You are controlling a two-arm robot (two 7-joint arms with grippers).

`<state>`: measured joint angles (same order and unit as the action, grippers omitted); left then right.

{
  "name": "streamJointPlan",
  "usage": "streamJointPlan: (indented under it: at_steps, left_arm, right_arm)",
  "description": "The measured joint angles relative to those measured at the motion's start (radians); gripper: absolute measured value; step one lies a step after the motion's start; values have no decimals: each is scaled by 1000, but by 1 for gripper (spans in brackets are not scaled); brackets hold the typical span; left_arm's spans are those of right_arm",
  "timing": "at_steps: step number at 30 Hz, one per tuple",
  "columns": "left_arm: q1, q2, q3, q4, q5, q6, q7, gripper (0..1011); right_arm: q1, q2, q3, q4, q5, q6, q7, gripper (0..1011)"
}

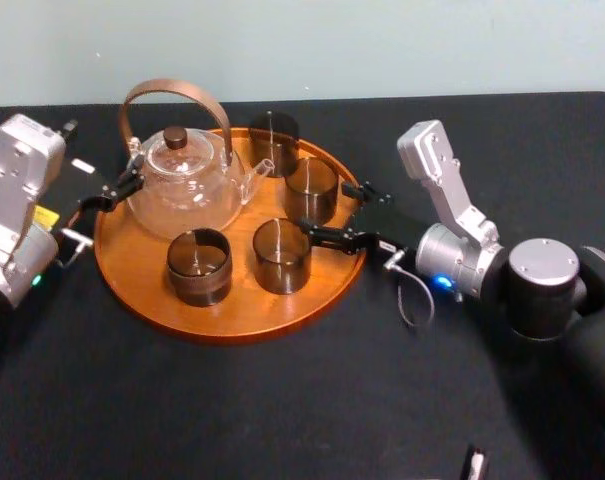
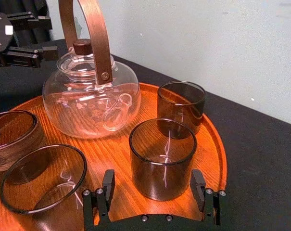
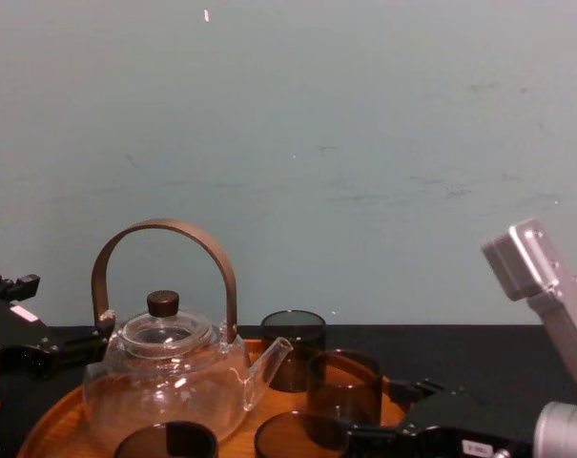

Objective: Pick up the glass from the table and place it on the tray.

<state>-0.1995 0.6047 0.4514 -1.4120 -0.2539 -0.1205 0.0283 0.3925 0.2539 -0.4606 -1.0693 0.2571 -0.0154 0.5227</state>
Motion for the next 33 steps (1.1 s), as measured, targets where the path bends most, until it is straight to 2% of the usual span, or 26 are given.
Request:
streamJointPlan:
  at_steps: [4, 11, 15, 19, 21, 22, 28, 33]
  left_arm:
    - [0, 0, 0, 0, 0, 0, 0, 1001]
    - [0, 0, 0, 0, 0, 0, 0, 1001]
    - [0, 0, 0, 0, 0, 0, 0, 1001]
    - [0, 0, 0, 0, 0, 0, 0, 1001]
    - [0, 0, 0, 0, 0, 0, 0, 1001]
    - [0, 0, 0, 0, 0, 0, 0, 1001]
    - [0, 0, 0, 0, 0, 0, 0, 1001]
    - [0, 0, 0, 0, 0, 0, 0, 1001]
  right_arm:
    - [-40, 27, 11, -68, 8, 11, -16, 1003]
    - [-134, 85, 54, -208, 23, 18, -70, 1003]
    - [-182, 112, 89, -264, 29, 14, -106, 1002]
    - [-241, 137, 145, -319, 31, 2, -159, 1002]
    - [-268, 144, 175, -340, 32, -5, -184, 1002]
    - [-268, 144, 175, -340, 32, -5, -184, 1002]
    - [-334, 150, 266, -382, 18, -20, -284, 1002]
    - [-329, 149, 258, -380, 17, -20, -276, 1002]
